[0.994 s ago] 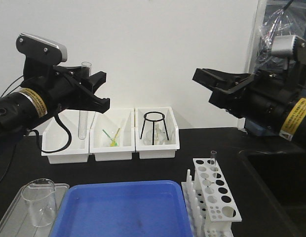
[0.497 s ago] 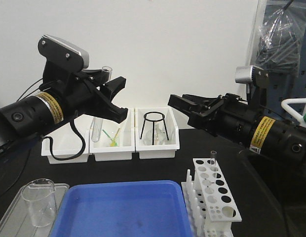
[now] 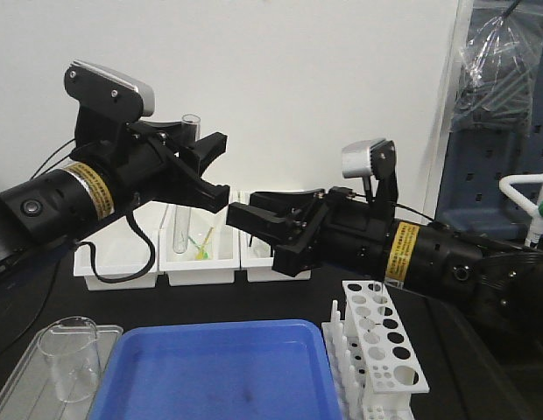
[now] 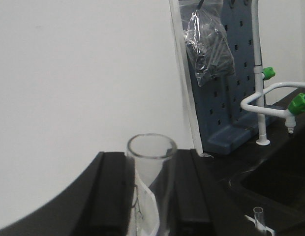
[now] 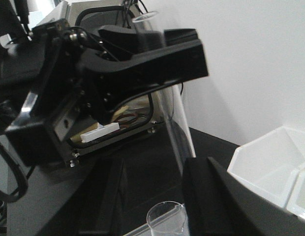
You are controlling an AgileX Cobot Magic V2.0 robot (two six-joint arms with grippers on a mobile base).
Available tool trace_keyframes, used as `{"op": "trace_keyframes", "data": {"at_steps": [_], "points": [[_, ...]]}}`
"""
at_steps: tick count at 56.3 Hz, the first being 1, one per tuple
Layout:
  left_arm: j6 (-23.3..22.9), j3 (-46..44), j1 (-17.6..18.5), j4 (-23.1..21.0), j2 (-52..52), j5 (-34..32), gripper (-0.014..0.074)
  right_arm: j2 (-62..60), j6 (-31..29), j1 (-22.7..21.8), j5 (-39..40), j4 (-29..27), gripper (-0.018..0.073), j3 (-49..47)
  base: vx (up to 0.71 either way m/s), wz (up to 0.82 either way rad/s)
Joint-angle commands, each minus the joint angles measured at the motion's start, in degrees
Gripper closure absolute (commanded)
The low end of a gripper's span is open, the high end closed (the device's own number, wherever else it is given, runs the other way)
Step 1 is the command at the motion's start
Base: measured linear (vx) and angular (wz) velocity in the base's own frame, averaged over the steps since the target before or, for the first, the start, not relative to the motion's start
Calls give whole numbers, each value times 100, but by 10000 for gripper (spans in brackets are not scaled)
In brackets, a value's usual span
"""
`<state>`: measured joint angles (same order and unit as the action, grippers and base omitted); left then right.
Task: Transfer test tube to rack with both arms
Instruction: 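Grasp the test tube with the right gripper and open the left gripper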
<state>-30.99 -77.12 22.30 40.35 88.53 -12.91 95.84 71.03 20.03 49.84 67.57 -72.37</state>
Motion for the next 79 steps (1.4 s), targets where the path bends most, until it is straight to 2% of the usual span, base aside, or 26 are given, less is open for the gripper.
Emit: {"op": "trace_keyframes", "data": {"at_steps": [1, 18, 37, 47, 61, 79], "points": [[-56, -211, 145, -76, -264, -374, 603, -181, -97, 90, 146, -264, 195, -392, 0, 0], [-62, -211, 448, -76, -264, -355, 603, -144, -97, 134, 41, -250, 195, -642, 0, 0], [-62, -211, 492, -76, -264, -360, 603, -140, -97, 134, 65, -204, 172, -642, 0, 0], [-82, -211, 492, -124, -270, -395, 603, -140, -112, 134, -56, 53, 171, -642, 0, 0], [-687, -211, 492, -120, -270, -647, 603, -140, -339, 134, -173, 47, 171, -642, 0, 0], [-841, -211, 502, -120, -270, -712, 603, -140, -595, 134, -460, 0, 171, -642, 0, 0]]}}
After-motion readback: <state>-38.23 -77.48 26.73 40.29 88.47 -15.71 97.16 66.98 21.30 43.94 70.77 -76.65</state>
